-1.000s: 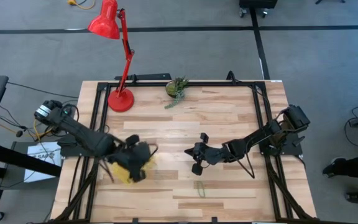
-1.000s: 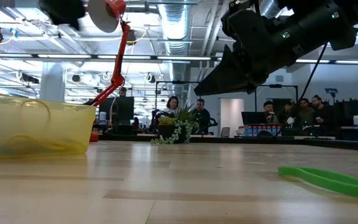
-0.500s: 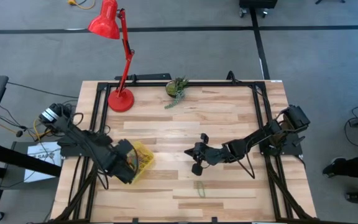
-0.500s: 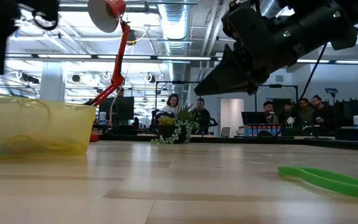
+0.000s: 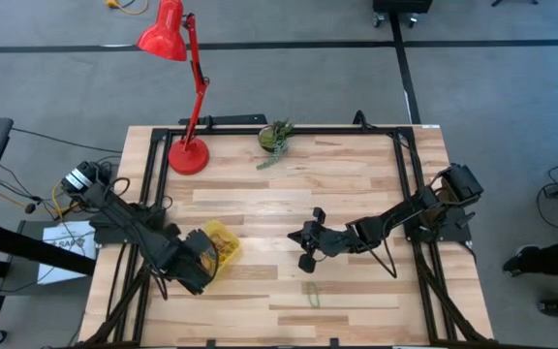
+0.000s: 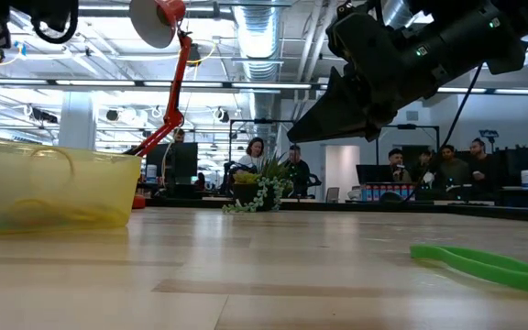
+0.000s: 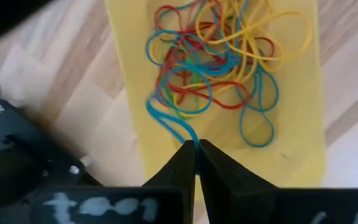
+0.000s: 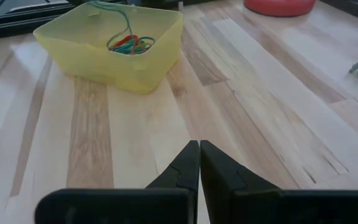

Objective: Pick and place items into bin
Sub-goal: Put the blue rubber band into the yellow bin, then put the green rubber band into the yellow bin

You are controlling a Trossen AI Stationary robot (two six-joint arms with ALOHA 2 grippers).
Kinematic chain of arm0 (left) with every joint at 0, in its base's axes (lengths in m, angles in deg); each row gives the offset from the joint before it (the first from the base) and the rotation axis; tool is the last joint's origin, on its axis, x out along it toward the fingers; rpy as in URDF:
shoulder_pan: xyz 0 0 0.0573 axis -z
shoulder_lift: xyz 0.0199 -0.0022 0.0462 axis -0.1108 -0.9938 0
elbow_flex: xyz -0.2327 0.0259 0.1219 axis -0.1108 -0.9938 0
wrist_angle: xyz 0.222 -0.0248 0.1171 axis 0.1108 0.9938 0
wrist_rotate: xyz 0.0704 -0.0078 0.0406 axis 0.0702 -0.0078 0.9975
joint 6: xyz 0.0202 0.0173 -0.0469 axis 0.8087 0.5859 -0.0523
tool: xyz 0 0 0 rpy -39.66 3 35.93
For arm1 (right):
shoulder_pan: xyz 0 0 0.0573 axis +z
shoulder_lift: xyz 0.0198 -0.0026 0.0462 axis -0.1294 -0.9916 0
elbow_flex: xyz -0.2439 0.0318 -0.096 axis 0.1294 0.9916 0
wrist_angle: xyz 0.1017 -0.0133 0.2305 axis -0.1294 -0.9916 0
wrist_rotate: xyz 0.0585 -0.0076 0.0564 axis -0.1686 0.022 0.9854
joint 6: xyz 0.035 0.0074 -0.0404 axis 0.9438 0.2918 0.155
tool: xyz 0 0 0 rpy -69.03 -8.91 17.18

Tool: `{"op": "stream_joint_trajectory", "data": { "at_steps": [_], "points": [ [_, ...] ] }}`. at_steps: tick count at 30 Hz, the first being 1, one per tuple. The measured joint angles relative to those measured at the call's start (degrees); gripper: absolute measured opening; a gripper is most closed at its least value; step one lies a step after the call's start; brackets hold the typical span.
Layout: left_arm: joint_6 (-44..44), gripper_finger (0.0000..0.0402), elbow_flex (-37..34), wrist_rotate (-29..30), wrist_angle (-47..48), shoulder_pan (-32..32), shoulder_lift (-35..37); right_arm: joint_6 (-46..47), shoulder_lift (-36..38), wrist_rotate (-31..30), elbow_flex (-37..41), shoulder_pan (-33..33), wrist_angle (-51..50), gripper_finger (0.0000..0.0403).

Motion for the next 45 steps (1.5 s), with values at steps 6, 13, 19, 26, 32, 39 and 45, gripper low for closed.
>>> {"op": "stream_joint_trajectory", "data": {
  "at_steps": [6, 13, 19, 26, 32, 39, 45],
  "points": [
    [2.7, 0.0024, 0.0, 5.6, 0.2, 0.0, 0.0, 0.0, 0.0, 0.0, 0.0, 0.0, 0.0, 0.0007],
    [4.5, 0.0052, 0.0, 5.7, -1.4, 0.0, 0.0, 0.0, 0.0, 0.0, 0.0, 0.0, 0.0, 0.0007],
    [7.1, 0.0074, 0.0, 5.9, -5.4, 0.0, 0.0, 0.0, 0.0, 0.0, 0.0, 0.0, 0.0, 0.0007],
    [8.4, 0.0082, 0.0, 14.7, -9.5, 0.0, 0.0, 0.0, 0.0, 0.0, 0.0, 0.0, -0.1, 0.0007],
    [8.4, 0.0082, 0.0, 24.7, -14.6, -0.3, 0.0, 0.0, 0.0, 10.0, 0.0, 0.1, -0.8, 0.0007],
    [17.3, 0.0082, 0.0, 29.7, -25.9, -2.2, 0.0, 1.0, 0.0, 21.4, -2.4, 0.9, -3.0, 0.0007],
    [27.0, 0.0082, 0.0, 29.7, -32.8, -4.7, 0.0, 1.4, 0.0, 20.8, -7.2, 3.2, -14.7, 0.0007]
  ]
}}
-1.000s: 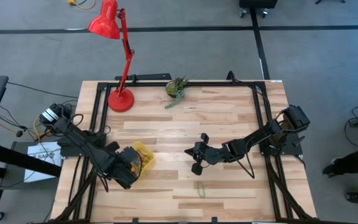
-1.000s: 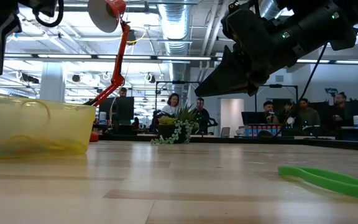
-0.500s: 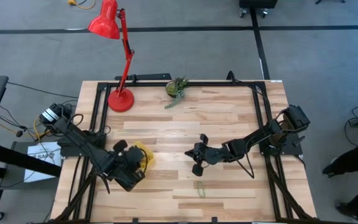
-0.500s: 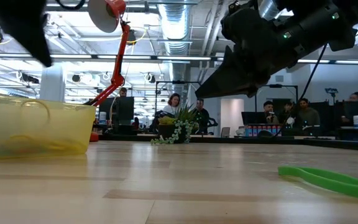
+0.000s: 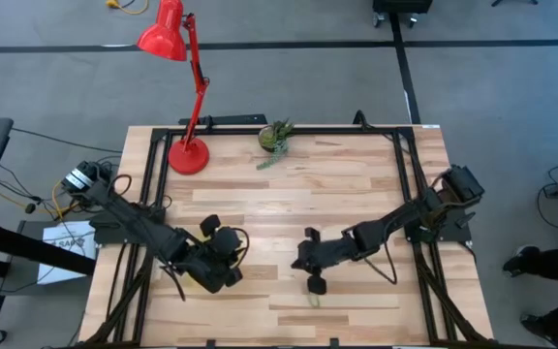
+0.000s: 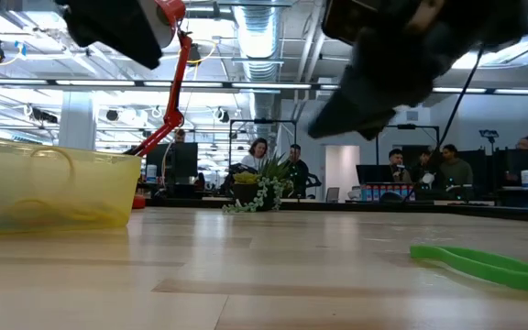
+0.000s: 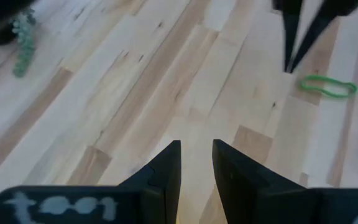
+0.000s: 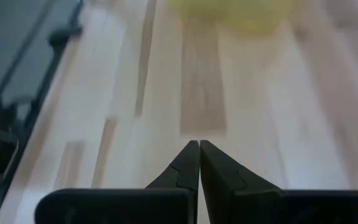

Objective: Pick and place items into bin
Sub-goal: Put the green rubber band into the yellow bin

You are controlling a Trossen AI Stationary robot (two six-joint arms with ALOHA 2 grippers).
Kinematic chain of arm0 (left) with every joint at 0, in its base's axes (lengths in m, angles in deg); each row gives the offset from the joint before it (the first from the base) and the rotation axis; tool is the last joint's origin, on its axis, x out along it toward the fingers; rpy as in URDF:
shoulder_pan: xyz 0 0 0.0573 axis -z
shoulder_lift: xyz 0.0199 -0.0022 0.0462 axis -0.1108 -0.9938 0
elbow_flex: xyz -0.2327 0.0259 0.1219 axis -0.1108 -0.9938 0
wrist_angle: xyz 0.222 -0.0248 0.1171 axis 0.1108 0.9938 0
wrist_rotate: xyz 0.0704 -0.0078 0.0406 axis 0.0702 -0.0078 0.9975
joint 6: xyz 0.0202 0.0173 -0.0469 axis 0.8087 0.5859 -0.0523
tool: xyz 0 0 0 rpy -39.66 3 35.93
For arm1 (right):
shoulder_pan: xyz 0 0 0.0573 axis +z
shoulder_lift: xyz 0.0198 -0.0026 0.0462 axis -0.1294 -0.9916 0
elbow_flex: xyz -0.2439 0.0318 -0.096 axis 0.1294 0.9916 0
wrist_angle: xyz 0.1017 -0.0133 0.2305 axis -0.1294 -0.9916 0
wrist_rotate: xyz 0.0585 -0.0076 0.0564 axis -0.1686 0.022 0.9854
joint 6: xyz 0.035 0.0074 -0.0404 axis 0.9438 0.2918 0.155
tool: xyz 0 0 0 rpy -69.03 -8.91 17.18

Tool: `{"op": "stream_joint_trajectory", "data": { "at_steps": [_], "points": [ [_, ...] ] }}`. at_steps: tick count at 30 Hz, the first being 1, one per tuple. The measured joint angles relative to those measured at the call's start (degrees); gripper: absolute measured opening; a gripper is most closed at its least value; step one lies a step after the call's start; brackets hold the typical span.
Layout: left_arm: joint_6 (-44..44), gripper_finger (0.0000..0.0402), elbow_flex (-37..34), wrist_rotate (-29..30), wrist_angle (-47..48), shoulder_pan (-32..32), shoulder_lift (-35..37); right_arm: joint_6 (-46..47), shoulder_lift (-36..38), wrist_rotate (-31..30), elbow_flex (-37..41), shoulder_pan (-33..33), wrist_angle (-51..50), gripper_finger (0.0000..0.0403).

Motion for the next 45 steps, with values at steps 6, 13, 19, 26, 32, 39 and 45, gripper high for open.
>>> {"op": "stream_joint_trajectory", "data": {
  "at_steps": [6, 13, 19, 26, 32, 39, 45],
  "points": [
    [1.7, 0.0082, 0.0, 0.1, -0.3, -1.7, 0.0, 15.2, 0.0, -0.3, -4.9, 3.1, -20.1, 0.0007],
    [1.7, 0.0082, 0.0, 0.1, -0.3, -2.5, 0.0, 24.5, 0.0, -0.1, -5.3, 6.9, -25.1, 0.0007],
    [1.7, 0.0082, 0.0, -0.5, -0.3, -2.5, 0.0, 25.0, 0.0, -0.1, -5.3, 9.2, -24.5, 0.0012],
    [1.7, 0.0082, 0.0, -0.5, -0.3, -2.5, 0.0, 24.3, 0.0, -0.9, -5.3, 9.6, -21.2, 0.0049],
    [1.7, 0.0082, 0.0, -0.5, -0.3, -2.5, 0.0, 25.0, 0.0, -2.9, -5.3, 9.8, -21.3, 0.0061],
    [1.7, 0.0082, 0.0, -0.5, -0.3, -2.5, 0.0, 27.1, 0.0, -3.8, -5.3, 12.3, -20.8, 0.0061],
    [1.7, 0.0082, 0.0, -0.5, -0.3, -2.5, 0.0, 27.6, 0.0, -7.5, -5.3, 13.5, -18.8, 0.0061]
  ]
}}
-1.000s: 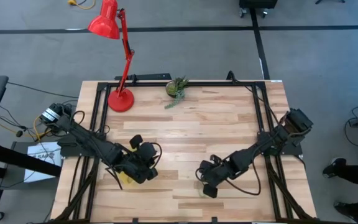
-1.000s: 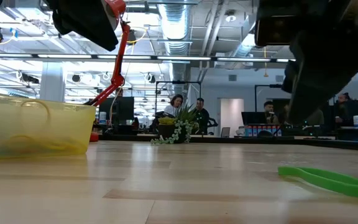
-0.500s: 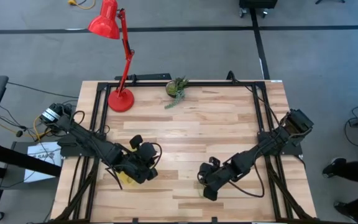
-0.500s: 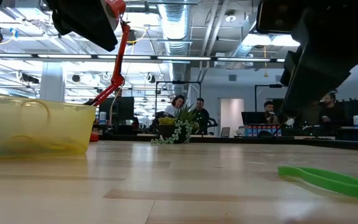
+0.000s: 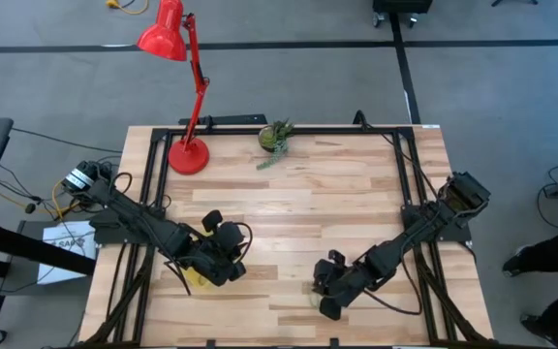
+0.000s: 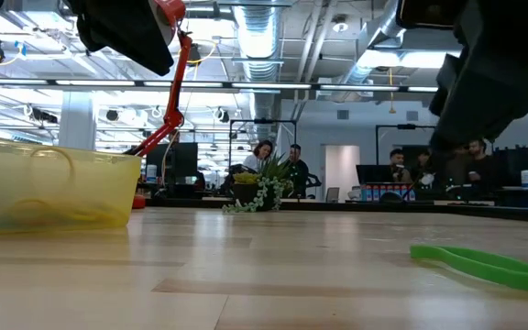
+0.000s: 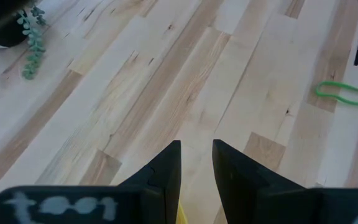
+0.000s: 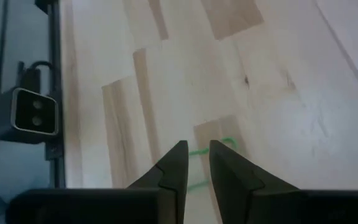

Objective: Pick and place items into bin
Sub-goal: Put the green rubber band into the yellow bin

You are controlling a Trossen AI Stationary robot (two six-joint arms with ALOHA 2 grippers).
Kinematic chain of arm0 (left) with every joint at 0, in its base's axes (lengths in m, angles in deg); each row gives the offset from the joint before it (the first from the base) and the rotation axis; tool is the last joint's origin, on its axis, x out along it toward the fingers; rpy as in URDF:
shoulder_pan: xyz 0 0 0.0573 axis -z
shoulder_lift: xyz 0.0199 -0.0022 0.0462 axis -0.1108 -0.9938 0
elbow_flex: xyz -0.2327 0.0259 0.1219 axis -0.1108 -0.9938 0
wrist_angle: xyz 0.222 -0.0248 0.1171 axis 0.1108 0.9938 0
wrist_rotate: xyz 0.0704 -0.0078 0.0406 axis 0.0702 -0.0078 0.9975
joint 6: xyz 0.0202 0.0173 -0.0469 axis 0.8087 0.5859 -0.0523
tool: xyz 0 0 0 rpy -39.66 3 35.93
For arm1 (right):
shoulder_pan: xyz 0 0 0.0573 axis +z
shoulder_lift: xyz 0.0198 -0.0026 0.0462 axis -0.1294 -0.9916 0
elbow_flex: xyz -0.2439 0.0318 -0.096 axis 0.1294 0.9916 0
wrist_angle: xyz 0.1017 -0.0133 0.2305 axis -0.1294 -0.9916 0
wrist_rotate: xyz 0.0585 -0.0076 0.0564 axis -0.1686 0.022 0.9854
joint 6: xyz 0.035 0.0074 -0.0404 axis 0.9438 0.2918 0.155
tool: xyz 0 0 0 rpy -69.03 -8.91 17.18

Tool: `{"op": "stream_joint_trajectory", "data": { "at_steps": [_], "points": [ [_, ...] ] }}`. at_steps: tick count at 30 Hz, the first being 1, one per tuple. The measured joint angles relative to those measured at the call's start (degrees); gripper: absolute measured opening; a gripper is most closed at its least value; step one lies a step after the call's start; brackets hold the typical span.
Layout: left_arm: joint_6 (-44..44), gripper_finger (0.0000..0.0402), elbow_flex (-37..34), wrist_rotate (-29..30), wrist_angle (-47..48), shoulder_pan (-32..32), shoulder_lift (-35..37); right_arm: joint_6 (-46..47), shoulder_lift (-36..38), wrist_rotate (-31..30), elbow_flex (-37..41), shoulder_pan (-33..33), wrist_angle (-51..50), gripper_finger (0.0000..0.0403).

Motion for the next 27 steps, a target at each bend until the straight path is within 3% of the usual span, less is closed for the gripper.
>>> {"op": "stream_joint_trajectory", "data": {
  "at_steps": [7, 15, 27],
  "points": [
    [0.5, 0.0082, 0.0, 0.0, 0.0, -0.1, 0.0, 0.0, -6.7, 2.8, -3.0, 0.0, 2.0, 0.0061],
    [0.5, 0.0082, 0.0, -0.6, 0.5, -0.4, 0.0, -0.4, -9.4, -0.4, -11.2, -0.3, -11.4, 0.0061],
    [5.8, 0.0082, 0.0, -0.6, 0.4, -0.7, 0.0, 8.3, -9.4, -2.6, -9.4, 0.8, -12.0, 0.0061]
  ]
}}
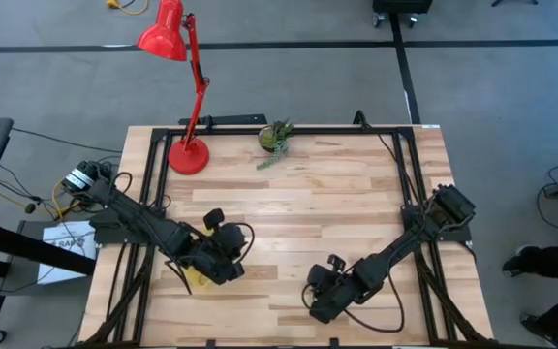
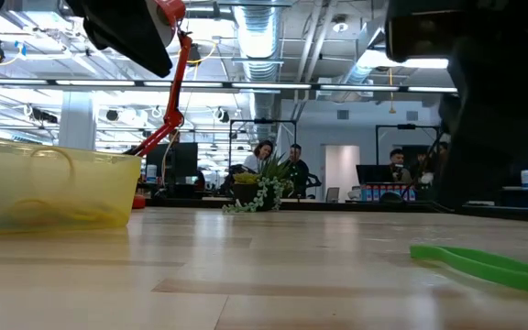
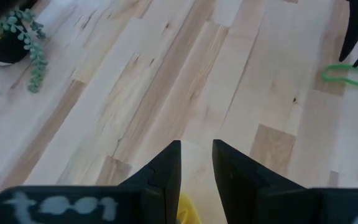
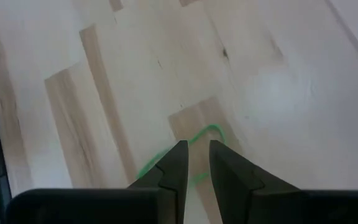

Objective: Pick and place items into bin
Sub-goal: Put the green rubber band into the yellow bin

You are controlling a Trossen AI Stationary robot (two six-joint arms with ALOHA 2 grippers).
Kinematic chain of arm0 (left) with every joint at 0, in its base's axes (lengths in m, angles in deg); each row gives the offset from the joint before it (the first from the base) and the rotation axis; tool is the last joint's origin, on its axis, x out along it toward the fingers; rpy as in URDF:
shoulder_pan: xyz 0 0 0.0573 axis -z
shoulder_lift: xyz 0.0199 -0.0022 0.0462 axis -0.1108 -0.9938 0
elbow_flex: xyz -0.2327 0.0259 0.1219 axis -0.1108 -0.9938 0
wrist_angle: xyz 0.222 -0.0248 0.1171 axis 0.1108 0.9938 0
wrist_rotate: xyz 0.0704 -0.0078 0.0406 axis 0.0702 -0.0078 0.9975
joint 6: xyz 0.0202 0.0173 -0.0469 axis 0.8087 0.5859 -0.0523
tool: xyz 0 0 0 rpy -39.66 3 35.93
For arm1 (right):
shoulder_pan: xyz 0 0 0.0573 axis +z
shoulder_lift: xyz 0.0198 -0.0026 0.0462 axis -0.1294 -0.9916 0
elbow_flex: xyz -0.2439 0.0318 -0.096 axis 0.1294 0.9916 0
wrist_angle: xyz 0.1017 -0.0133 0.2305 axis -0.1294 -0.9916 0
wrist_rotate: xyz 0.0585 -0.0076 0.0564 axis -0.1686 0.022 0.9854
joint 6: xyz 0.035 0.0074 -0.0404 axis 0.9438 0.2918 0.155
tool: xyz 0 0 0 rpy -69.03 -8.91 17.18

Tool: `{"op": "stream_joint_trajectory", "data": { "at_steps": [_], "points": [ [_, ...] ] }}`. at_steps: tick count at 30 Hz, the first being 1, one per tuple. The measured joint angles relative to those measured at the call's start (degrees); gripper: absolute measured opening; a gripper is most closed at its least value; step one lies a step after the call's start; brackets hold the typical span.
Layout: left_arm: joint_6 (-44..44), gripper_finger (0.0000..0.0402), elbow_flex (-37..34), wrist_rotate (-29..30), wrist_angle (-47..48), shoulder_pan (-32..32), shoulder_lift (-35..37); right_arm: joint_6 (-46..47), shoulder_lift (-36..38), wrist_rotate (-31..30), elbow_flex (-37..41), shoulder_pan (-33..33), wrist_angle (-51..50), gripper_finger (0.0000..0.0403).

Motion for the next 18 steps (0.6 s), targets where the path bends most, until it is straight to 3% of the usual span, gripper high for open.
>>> {"op": "stream_joint_trajectory", "data": {
  "at_steps": [10, 18],
  "points": [
    [0.4, 0.0082, 0.0, 0.0, -0.8, -4.5, 0.0, 2.1, -0.3, -2.3, 0.2, 1.0, 1.7, 0.0061],
    [2.6, 0.0082, 0.0, -1.7, -1.5, -7.8, 0.0, 1.9, -5.4, 0.4, -0.3, 0.1, 6.8, 0.0061]
  ]
}}
